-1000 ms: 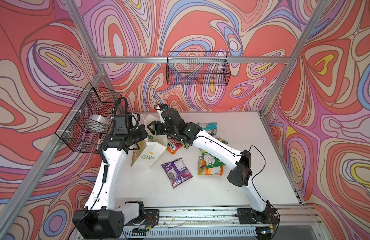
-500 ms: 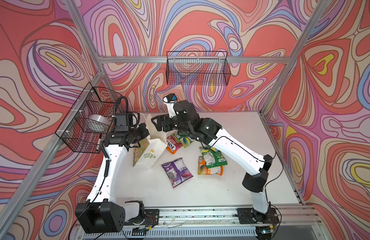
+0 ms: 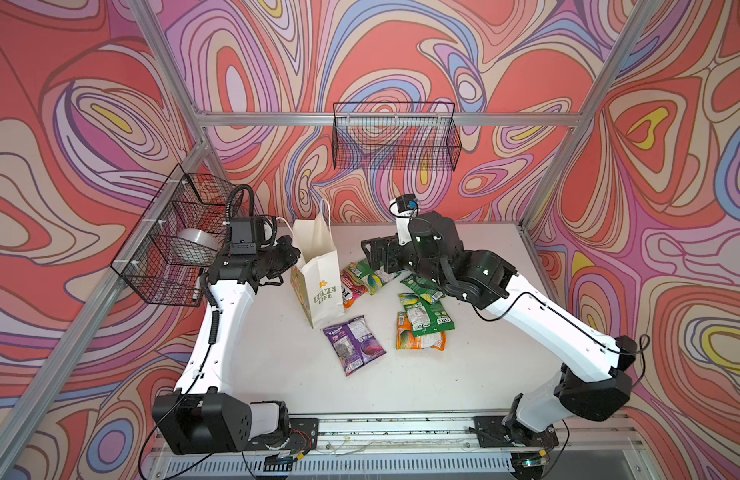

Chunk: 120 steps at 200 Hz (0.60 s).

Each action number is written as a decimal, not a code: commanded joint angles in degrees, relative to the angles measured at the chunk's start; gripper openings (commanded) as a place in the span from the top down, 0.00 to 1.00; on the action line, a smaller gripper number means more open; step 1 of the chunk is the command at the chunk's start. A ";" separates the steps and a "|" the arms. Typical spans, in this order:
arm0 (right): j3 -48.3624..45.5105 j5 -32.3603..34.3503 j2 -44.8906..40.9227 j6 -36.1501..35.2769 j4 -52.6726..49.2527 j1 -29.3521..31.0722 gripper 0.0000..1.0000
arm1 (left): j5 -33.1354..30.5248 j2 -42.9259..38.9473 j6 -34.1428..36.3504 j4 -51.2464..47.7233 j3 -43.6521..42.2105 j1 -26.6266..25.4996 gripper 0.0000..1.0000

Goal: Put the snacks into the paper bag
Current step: 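Move the right gripper back to the purple FOX'S berries bag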

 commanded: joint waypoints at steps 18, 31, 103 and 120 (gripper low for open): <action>-9.06 -9.16 5.11 2.55 -2.53 0.01 0.02 | -9.23 -5.92 5.17 -3.33 -4.47 0.29 1.00; -12.52 -12.13 6.24 3.55 -0.56 0.03 0.02 | -10.85 -6.98 6.30 -3.45 -6.14 0.29 1.00; -24.04 -26.77 14.77 9.63 7.89 0.11 0.02 | -10.90 -11.29 7.90 -1.38 -11.15 0.30 1.00; -25.04 -26.92 15.83 9.97 7.77 0.86 0.02 | -10.44 -11.41 7.80 -1.17 -11.29 0.22 1.00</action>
